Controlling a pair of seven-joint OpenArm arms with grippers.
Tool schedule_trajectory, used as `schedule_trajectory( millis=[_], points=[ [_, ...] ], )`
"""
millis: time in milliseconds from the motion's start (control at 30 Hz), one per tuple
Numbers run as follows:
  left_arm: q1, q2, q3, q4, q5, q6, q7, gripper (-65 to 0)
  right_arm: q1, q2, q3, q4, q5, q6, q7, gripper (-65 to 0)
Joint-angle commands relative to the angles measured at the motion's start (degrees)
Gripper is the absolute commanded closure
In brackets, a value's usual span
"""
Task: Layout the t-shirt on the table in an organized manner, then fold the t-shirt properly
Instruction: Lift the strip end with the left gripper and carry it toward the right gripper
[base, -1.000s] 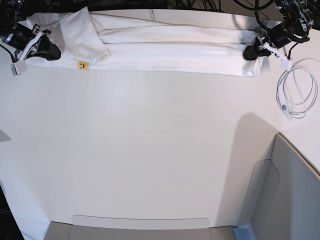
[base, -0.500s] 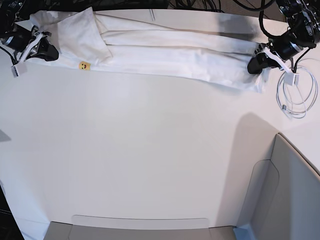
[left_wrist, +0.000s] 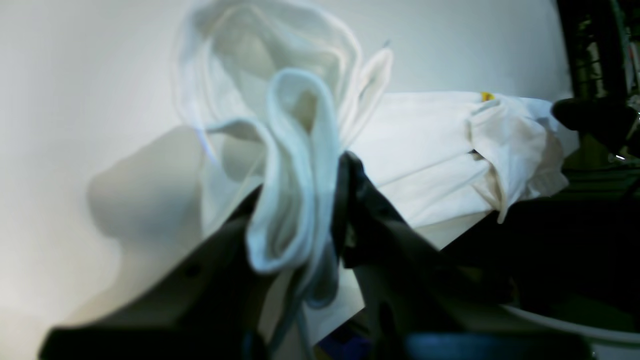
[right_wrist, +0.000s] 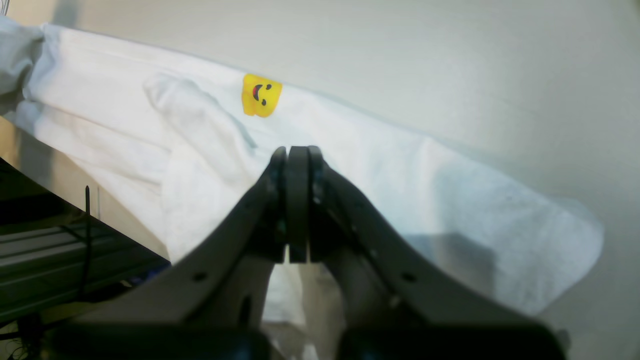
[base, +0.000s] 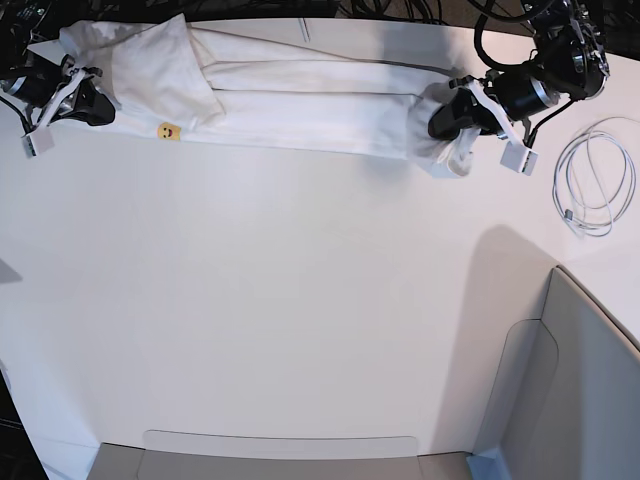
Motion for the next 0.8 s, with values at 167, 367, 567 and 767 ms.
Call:
schedule_trajectory(
  millis=[167,367,567,767],
  points=[
    [-2.9,1.8,2.4,1.0,-0.7,-0.2,-0.8,0.0,0.0,1.0,0.6,0.7,1.2,0.0,0.6,0.0],
    [-4.7,4.2,6.9,0.7,-0.5,-0.2,-0.8,0.0,1.3,1.0,0.6,0.7,1.1,0.0,0.6,0.0],
    [-6.3,6.3,12.2,0.6,4.5,-0.2,-0.8,0.0,1.4,0.9,0.6,0.7,1.1,0.0,0.6,0.0],
    [-7.1,8.5,17.3,0.7,11.2,-0.2,-0.8,0.0,1.4,-0.2,0.6,0.8,1.1,0.0,0.6,0.0]
  ],
)
